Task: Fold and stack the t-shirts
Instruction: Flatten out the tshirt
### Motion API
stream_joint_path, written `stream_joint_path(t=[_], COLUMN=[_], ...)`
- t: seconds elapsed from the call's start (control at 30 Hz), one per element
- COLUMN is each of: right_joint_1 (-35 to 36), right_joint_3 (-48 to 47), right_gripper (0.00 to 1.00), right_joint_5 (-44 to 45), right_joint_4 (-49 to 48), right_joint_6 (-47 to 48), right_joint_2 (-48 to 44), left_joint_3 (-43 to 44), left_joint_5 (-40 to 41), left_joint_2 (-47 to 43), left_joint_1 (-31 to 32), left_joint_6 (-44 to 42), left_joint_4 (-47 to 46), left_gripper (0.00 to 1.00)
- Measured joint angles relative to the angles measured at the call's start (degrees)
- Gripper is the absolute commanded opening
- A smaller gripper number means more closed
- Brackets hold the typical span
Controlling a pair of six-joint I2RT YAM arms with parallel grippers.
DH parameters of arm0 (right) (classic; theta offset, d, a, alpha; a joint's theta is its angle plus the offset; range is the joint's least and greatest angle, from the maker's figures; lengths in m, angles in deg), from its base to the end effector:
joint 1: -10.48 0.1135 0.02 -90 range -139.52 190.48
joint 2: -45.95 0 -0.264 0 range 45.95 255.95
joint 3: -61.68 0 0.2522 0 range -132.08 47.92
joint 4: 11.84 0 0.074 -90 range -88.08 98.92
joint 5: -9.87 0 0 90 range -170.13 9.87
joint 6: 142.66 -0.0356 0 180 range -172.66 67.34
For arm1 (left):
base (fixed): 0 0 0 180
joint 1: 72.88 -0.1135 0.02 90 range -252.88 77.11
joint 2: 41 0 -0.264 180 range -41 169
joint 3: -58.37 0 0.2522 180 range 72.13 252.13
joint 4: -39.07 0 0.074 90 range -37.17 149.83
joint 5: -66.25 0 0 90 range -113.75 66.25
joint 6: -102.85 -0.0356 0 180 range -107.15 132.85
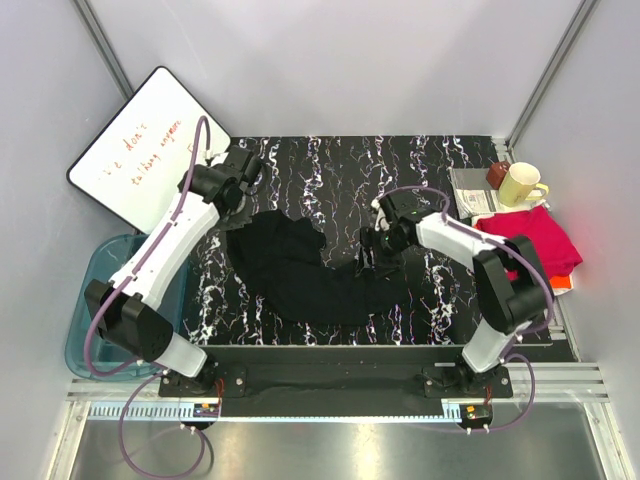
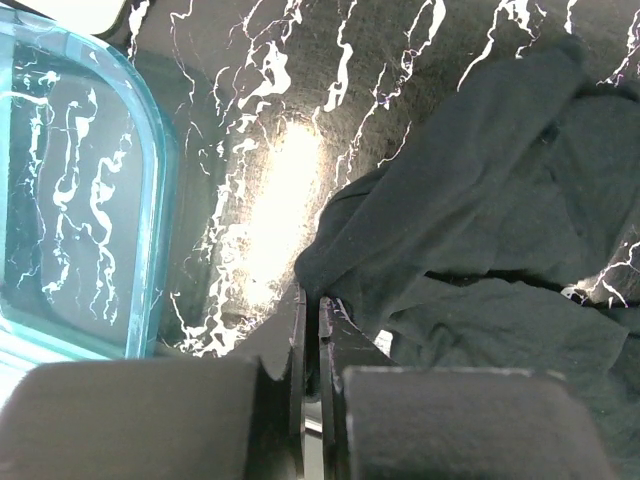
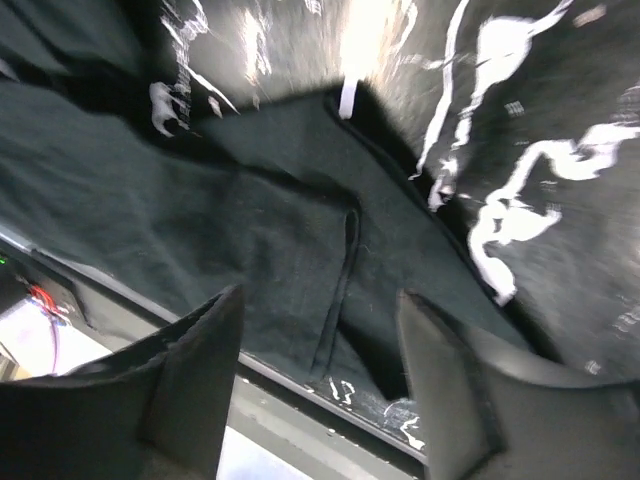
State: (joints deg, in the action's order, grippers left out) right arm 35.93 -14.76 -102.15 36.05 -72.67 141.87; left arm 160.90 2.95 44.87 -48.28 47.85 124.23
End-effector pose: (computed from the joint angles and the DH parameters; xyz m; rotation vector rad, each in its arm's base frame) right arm 0.2888 0.1522 0.1932 -0.2449 2.8281 0.7283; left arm 0.2625 -0.1026 0.3507 -0.3490 2.5546 0.2874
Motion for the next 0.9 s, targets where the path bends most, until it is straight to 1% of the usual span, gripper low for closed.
stream_joint_path(t=[0.1,0.13,0.2,0.23,0.3,0.33,0.37,0.5,0.6,0.73,0.83,0.9], right_joint_1=[2.1,2.5,3.3,3.6,4.1,4.3,4.7,6.3,6.8,6.9,6.4,4.7], right_joint_3=[0.1,0.1,0.2,0.2,-0.4,-0.9,-1.5,-3.6,-5.8,-11.4,-18.3,-22.5], right_gripper=[0.64,0.60,0.56,0.51,0.32,0.18,0.00,0.00,0.00,0.00,0.00,0.00], right_joint_5=[0.1,0.1,0.0,0.0,-1.1,-1.2,-1.6,-2.7,-1.0,6.4,14.4,17.9], right_joint_4=[0.0,-0.1,-0.5,-0.9,-1.3,-1.3,-1.6,-1.7,1.1,7.5,12.8,14.6], right_joint_6=[-1.0,-1.2,-1.5,-1.7,-2.4,-2.6,-2.8,-3.5,-3.0,-0.7,2.1,3.6], right_joint_2=[3.7,4.7,6.4,7.3,9.0,9.6,10.5,13.1,13.1,11.8,8.8,6.8], left_joint_3=[0.0,0.0,0.0,0.0,0.0,0.0,0.0,0.0,0.2,2.3,5.4,7.3], left_joint_5=[0.0,0.0,0.1,0.1,0.3,0.5,0.6,0.9,1.3,1.8,2.0,1.9], left_joint_2=[0.1,0.2,0.5,0.7,1.0,1.2,1.3,1.6,1.6,1.7,1.7,1.9], left_joint_1=[0.0,0.0,0.0,0.0,0.0,0.0,0.0,0.0,-0.1,-1.2,-3.5,-5.4], left_joint_6=[0.0,0.0,0.0,0.0,-0.1,-0.2,-0.3,-0.5,-0.7,-1.7,-2.7,-3.3], left_joint_4=[0.1,0.1,0.1,0.1,0.1,0.1,0.1,0.1,0.1,0.6,0.7,0.7], left_gripper=[0.00,0.00,0.00,0.00,0.00,0.00,0.00,0.00,0.00,0.00,0.00,0.00])
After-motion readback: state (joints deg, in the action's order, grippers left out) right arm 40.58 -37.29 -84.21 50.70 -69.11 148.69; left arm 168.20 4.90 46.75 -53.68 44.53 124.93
